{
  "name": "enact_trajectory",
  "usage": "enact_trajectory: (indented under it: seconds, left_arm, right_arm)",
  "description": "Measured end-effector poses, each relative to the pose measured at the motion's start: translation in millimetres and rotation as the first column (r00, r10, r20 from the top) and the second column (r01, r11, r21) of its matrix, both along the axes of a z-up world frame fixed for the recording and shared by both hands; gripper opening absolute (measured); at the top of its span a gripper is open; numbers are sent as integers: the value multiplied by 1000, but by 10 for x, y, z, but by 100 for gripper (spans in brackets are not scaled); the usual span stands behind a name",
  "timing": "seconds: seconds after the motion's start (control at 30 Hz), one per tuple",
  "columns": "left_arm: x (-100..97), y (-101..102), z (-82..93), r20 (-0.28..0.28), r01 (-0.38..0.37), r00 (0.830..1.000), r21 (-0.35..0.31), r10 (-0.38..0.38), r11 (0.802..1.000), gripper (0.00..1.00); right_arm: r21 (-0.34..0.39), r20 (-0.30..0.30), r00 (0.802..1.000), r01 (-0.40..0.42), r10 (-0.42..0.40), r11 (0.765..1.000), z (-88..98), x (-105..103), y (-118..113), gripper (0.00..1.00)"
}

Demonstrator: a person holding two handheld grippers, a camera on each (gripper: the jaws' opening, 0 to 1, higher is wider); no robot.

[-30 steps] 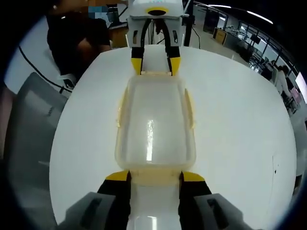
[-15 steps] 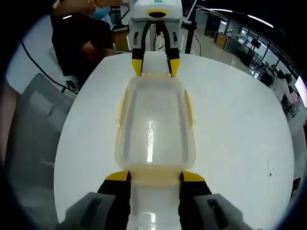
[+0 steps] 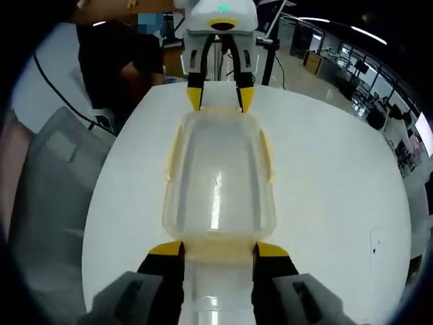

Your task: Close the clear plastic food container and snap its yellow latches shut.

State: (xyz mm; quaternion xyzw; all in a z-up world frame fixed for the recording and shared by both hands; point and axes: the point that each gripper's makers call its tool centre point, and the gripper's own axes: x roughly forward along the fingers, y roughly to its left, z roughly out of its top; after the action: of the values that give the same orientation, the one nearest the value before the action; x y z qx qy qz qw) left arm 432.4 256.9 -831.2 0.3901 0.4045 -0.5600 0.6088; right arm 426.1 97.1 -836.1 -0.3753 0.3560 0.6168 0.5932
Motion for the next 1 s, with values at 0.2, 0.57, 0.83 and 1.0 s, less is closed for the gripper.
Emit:
enact_trajectory:
  seconds: [0.2, 0.57, 0.83, 1.0]
  left_arm:
    - [-24, 7, 81, 7, -1, 1000, 5, 1, 1000, 37]
    - [-62, -2, 205, 12, 1, 1000, 11, -1, 1000, 37]
    - [-92, -28, 233, 10, -2, 1000, 19, 2, 1000, 37]
    - [-88, -62, 249, 11, -4, 1000, 13, 4, 1000, 37]
  right_arm:
    - [1, 9, 1000, -5, 5, 1000, 72, -13, 9, 36]
    - [7, 18, 1000, -15, 15, 1000, 189, -46, 4, 36]
    - [-2, 17, 999, -30, 31, 1000, 231, -62, -23, 36]
    - [-11, 15, 999, -33, 34, 999, 224, -60, -59, 36]
